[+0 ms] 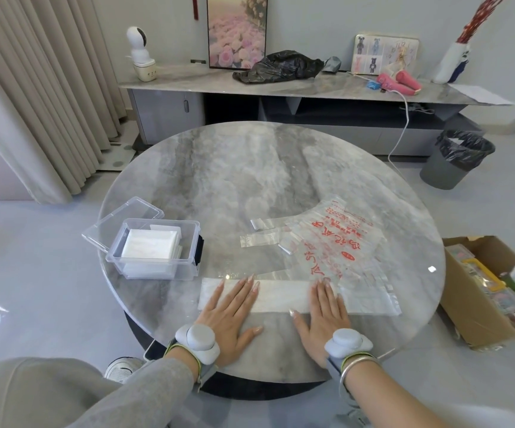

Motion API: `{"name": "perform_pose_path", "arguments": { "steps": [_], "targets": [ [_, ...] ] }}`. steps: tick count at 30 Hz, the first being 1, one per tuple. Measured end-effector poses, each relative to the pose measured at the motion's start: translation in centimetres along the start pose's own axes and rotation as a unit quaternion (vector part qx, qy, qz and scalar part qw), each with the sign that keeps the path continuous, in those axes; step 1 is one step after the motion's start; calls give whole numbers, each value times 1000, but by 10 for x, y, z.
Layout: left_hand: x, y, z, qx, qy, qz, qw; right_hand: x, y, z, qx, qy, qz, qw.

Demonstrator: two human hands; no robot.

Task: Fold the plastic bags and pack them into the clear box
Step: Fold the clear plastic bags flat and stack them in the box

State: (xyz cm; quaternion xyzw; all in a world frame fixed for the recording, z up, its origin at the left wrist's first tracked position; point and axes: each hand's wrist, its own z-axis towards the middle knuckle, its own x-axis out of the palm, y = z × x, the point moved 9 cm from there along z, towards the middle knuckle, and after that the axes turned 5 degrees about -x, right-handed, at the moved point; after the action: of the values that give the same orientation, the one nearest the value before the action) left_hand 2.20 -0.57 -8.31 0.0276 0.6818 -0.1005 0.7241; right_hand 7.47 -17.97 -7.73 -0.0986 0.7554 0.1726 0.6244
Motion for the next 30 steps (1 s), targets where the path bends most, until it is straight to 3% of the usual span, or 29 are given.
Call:
{"name": "perform_pose_path", "arguments": {
  "steps": [6, 18, 24, 30],
  "targets": [
    [-4, 1, -1, 29, -1, 3, 1000, -69, -3, 32, -34, -8, -54, 998],
    [-16, 3, -3, 55, -12, 56, 997, -36, -7, 37, -3, 251, -12, 968],
    [-24, 14, -3, 16, -16, 51, 998, -34, -15, 44, 63, 195, 27, 978],
    [-27, 0, 2, 39, -24, 41, 998, -31, -8, 36, 154, 175, 163, 959]
  ]
}}
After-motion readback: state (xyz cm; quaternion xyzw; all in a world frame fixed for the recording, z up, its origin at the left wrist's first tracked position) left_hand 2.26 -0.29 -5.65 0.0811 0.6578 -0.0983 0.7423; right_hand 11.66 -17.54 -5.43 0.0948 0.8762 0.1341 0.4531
